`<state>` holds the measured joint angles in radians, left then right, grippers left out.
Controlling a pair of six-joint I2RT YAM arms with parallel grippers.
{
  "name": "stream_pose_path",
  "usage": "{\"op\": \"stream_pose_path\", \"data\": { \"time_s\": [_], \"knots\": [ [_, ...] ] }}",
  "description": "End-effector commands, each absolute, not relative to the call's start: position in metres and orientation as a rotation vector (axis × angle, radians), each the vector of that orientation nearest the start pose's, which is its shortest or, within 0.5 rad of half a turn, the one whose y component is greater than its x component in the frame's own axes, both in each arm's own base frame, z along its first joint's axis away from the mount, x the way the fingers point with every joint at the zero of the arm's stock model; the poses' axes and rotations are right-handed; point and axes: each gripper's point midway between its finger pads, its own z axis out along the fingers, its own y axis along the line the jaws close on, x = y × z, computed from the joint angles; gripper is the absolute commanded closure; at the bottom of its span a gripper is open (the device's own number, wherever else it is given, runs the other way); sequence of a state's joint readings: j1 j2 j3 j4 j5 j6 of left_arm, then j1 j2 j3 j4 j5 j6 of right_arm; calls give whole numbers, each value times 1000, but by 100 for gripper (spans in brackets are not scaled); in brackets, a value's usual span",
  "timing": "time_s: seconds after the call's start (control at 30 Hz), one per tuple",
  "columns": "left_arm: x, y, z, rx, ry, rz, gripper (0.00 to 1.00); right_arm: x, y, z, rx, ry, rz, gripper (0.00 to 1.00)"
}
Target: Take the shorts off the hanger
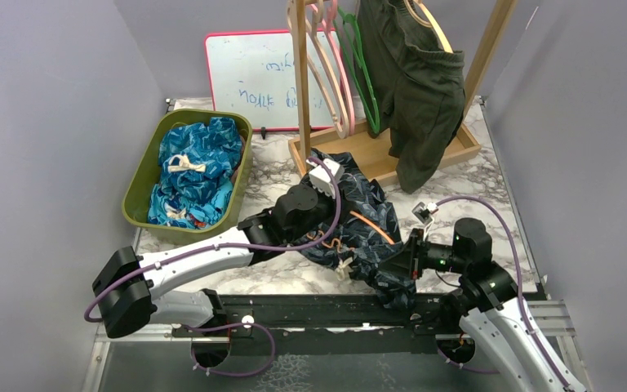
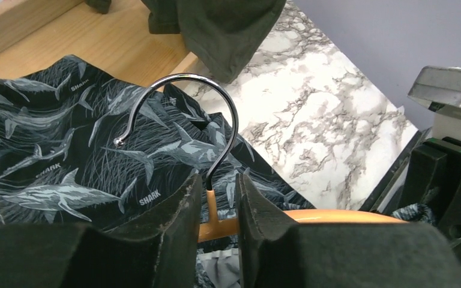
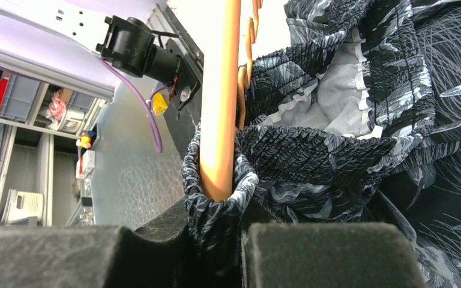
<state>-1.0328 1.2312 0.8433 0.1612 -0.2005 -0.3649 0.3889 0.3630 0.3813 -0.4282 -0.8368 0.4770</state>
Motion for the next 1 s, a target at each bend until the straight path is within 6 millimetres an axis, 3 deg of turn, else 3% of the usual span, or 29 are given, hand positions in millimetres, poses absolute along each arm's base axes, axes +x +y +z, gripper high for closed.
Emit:
{"op": "stream_pose_path", "data": {
  "time_s": [0.0,0.03,0.17,0.3,0.53,0.67,0.77,0.8,0.9,0.97],
  "knots": [
    [227,-352,244,488,1793,-856,78,94,196,177,-558,1971,1385,98],
    [227,-351,244,487,1792,-855,85,94,196,177,-556,1971,1383,98],
    [226,-347,240,497,1811,-836,100,95,196,176,-548,1975,1378,98],
    [229,-337,240,477,1813,-791,100,96,196,177,-547,1976,1375,95],
    [237,-323,250,466,1781,-731,100,107,191,171,-440,2060,1312,54],
    [246,-315,257,485,1808,-643,100,112,184,163,-332,2155,1248,42],
    [250,-308,268,481,1796,-606,100,113,179,161,-274,2178,1217,42],
    [251,-306,272,479,1789,-599,100,113,179,161,-271,2175,1218,46],
    [252,-302,283,477,1772,-590,100,112,178,162,-264,2176,1214,69],
    [252,-299,291,472,1764,-580,100,112,176,161,-245,2193,1202,71]
  ]
}}
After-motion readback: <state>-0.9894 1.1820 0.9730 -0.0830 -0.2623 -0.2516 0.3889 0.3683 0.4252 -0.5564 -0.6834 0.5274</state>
